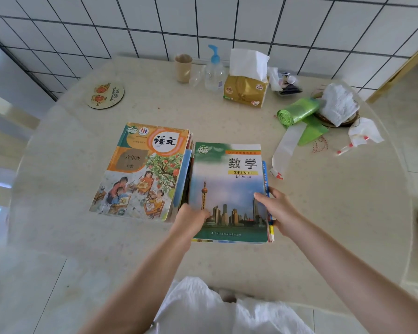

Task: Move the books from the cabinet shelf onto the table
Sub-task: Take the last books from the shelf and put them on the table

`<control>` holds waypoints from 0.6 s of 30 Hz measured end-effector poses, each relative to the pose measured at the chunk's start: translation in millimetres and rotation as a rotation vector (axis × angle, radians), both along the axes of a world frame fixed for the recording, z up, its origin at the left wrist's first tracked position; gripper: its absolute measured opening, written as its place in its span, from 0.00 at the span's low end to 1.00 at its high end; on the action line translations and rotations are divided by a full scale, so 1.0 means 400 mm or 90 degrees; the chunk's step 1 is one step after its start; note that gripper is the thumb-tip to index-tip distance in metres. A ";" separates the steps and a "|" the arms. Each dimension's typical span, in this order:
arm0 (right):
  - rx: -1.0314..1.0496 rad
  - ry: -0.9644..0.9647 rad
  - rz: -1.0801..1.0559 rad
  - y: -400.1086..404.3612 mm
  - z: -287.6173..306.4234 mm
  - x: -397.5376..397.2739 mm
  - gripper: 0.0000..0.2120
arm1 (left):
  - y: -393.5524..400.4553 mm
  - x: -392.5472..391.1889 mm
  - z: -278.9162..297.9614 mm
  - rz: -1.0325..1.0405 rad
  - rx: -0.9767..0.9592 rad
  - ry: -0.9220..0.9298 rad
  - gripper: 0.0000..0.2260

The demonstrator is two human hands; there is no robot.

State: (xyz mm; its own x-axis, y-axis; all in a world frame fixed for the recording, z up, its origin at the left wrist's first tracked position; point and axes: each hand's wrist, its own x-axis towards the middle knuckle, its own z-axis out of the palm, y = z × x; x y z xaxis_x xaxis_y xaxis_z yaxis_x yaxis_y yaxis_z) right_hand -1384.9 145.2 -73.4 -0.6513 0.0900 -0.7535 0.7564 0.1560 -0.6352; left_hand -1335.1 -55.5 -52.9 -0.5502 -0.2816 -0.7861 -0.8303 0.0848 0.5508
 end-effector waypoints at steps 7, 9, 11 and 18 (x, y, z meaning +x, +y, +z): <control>-0.033 -0.086 0.026 -0.003 -0.015 0.046 0.24 | 0.006 0.083 -0.032 0.247 0.214 -0.143 0.32; -0.016 -0.089 0.033 -0.003 -0.020 0.049 0.25 | -0.006 0.091 -0.028 0.386 0.361 -0.157 0.32; -0.008 -0.090 0.035 -0.003 -0.025 0.046 0.24 | -0.012 0.082 -0.030 0.476 0.450 -0.128 0.18; 0.003 -0.102 0.011 -0.022 -0.027 0.039 0.23 | -0.031 0.043 -0.038 0.509 0.493 -0.085 0.08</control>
State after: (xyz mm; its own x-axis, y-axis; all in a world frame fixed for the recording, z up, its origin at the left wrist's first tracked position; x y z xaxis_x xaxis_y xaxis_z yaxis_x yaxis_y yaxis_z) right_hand -1369.4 136.6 -84.0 -0.5242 0.0841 -0.8474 0.8453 0.1722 -0.5058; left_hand -1318.0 -67.9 -68.1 -0.3283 0.0736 -0.9417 -0.5491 -0.8261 0.1269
